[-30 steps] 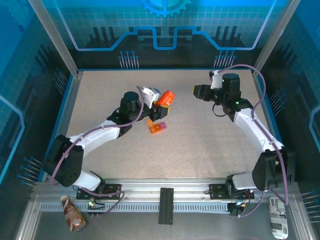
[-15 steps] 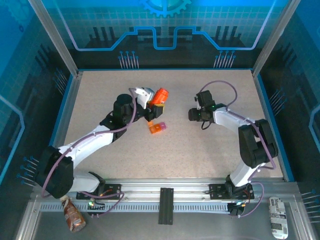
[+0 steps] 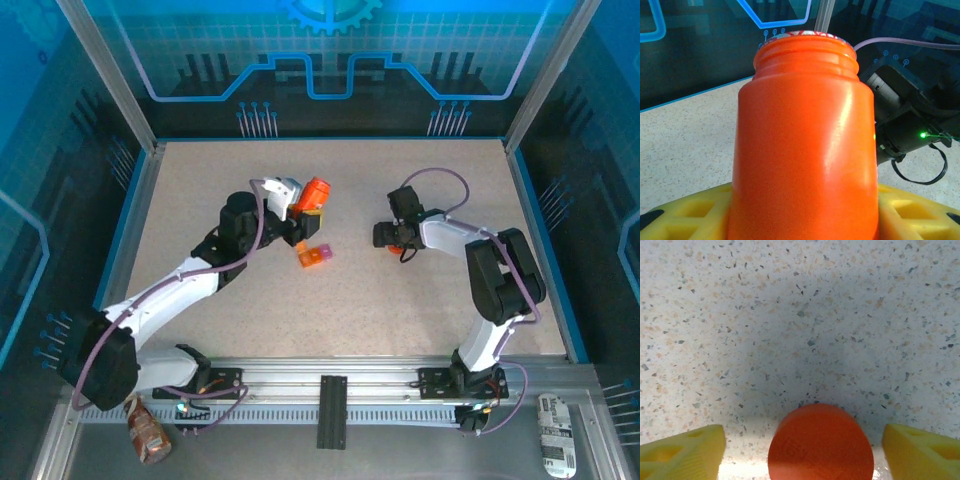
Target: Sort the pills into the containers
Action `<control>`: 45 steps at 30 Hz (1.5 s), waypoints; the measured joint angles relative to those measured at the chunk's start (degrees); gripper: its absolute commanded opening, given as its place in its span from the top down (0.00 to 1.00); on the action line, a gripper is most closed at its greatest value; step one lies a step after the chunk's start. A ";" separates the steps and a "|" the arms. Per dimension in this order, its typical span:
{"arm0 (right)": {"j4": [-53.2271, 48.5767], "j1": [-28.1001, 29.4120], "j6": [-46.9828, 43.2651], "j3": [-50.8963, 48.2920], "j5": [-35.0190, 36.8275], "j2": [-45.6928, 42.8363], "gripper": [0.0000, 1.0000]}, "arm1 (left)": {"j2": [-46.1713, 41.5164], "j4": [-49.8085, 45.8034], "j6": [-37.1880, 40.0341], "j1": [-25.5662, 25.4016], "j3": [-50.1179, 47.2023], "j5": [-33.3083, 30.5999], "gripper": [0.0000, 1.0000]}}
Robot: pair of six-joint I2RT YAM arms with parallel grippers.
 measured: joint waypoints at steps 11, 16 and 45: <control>-4.79 0.59 -1.90 5.11 0.17 -12.26 0.00 | -6.45 -5.49 -0.07 0.00 -2.99 -1.95 1.00; -5.57 0.76 -3.54 8.13 -4.42 -15.10 0.10 | -9.09 -9.46 -1.07 0.00 -4.04 -2.49 1.00; 3.67 13.09 -1.44 5.77 -25.86 1.09 0.46 | -6.23 -20.39 -10.82 -0.07 -12.66 -2.78 1.00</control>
